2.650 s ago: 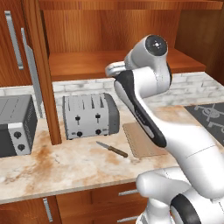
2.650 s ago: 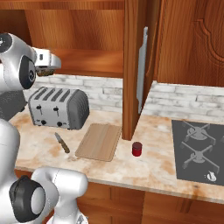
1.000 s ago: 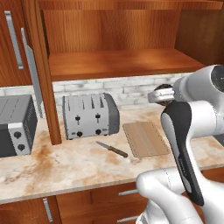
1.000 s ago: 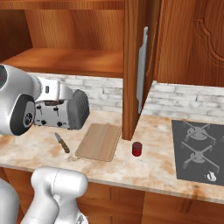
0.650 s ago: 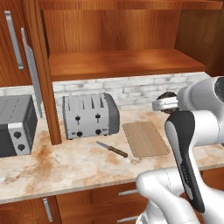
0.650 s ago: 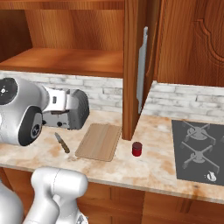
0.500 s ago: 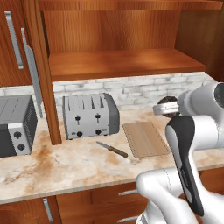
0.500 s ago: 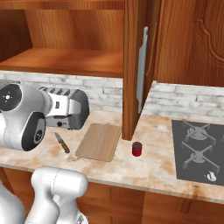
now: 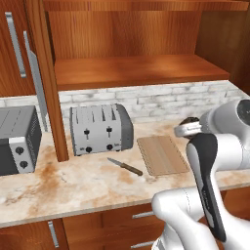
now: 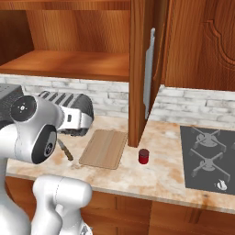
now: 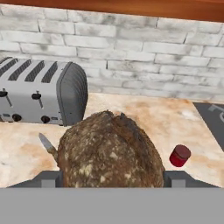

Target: Pick the bread, place it on the cutting board, pick the jam, place it on the counter, and close the cabinet.

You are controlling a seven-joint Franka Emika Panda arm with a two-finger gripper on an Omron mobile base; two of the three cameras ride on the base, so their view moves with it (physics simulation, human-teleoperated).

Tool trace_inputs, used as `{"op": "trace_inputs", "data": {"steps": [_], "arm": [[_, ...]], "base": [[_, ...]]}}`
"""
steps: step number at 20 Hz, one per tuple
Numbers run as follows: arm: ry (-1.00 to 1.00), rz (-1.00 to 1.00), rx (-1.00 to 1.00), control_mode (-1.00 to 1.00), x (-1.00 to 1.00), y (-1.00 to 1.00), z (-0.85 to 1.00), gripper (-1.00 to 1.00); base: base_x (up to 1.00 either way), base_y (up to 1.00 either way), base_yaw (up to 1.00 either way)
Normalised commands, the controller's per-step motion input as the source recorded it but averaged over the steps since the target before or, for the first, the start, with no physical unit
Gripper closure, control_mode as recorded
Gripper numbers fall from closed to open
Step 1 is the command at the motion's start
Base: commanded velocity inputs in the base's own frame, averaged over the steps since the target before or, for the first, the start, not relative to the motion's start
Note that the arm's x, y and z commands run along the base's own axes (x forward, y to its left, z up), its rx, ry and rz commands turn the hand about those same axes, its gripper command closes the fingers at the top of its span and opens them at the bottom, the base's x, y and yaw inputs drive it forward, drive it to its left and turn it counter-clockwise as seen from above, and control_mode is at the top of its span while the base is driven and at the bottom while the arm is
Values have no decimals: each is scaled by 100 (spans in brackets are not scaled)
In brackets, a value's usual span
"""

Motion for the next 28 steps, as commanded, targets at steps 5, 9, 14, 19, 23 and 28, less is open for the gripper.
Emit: {"op": "trace_inputs", "data": {"steps": [5,9,14,19,23,28], "arm": [[0,0,-3,-100,0,-12,-52,100],[0,-1,-4,-100,0,-5,-54,100],[0,-1,-5,-100,1,-1,-55,100],[-1,0,-4,-100,4,0,-59,100],[-5,0,-1,-100,3,0,-58,100],[-8,0,0,-100,9,0,-55,100]], "base": [[0,0,0],[0,0,0],[0,0,0],[0,0,0],[0,0,0],[0,0,0]]}}
